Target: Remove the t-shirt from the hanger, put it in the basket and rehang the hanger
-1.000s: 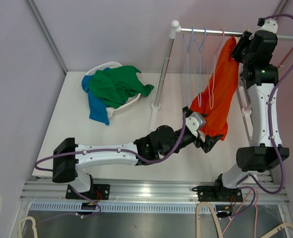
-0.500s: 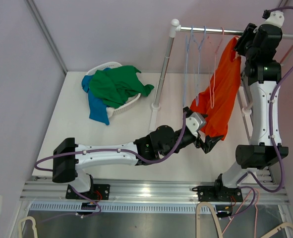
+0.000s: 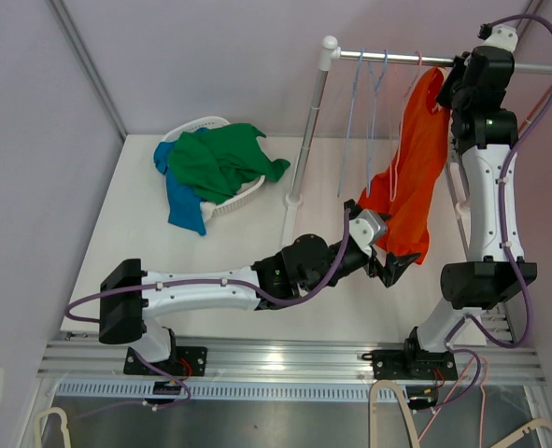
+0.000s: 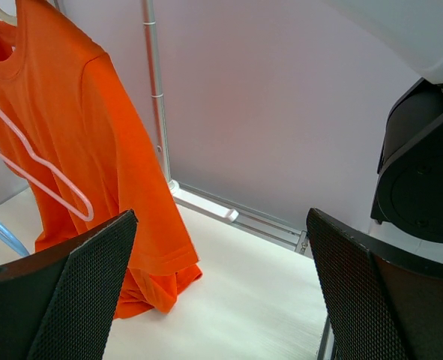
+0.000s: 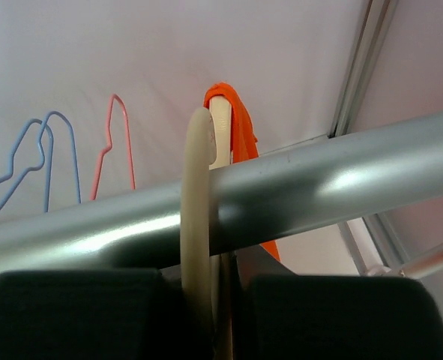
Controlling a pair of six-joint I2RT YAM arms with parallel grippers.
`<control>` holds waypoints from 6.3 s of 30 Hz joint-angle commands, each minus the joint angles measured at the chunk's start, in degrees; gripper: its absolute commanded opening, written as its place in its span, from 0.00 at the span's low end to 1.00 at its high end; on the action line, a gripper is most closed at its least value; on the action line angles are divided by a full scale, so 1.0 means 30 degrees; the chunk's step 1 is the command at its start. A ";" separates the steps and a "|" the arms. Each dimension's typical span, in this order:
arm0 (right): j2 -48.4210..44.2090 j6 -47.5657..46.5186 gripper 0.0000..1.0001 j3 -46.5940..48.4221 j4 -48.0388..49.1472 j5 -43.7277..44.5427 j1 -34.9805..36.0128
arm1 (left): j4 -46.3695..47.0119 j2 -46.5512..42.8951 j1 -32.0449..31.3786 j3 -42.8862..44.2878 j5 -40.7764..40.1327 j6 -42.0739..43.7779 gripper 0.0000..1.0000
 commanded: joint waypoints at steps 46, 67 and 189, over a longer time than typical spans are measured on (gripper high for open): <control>-0.7915 0.2114 0.00 -0.3017 -0.2309 0.1659 0.2647 | 0.4313 0.1813 -0.0345 0.0122 0.2726 0.1094 0.98; -0.6745 0.0857 0.00 -0.1552 -0.2280 0.3063 0.2706 | 0.1288 -0.0116 -0.0813 -0.0828 1.0476 -0.0662 0.01; -0.5017 -0.0609 0.00 0.0529 -0.3280 0.0812 0.1212 | -1.6748 -0.9701 0.9903 0.2349 0.8849 -0.4502 0.01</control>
